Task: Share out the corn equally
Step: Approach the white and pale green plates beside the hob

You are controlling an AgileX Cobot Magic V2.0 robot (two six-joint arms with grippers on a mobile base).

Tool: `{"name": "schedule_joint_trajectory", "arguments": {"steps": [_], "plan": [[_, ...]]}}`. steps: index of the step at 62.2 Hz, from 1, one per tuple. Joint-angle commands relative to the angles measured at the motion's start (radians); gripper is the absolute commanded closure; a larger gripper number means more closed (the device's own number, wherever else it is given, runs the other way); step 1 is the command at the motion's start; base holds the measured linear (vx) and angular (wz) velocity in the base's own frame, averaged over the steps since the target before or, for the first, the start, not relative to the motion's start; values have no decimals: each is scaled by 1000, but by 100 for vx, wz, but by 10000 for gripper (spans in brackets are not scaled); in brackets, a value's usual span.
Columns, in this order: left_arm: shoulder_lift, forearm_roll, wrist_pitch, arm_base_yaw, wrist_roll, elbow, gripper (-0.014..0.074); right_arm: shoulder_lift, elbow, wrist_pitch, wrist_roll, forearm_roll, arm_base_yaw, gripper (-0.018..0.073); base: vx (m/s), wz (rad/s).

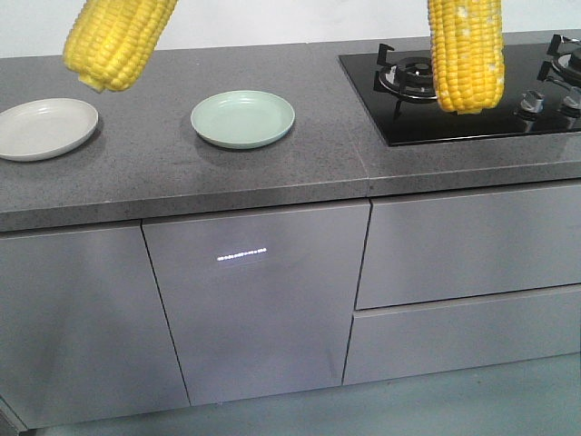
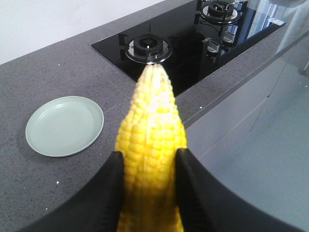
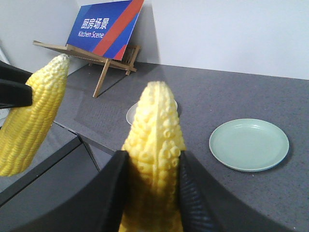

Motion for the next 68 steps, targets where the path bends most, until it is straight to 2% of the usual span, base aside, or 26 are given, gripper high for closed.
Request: {"name": "schedule_joint_trajectory", "arguments": {"steps": [1,68], "plan": [[-36,-9,-40,-3,0,-23,603,-35,-30,-42,-6,61,-5,566,6,2],[-36,-9,-40,-3,0,-23,603,-35,-30,-39,-6,61,-5,566,7,7]]}}
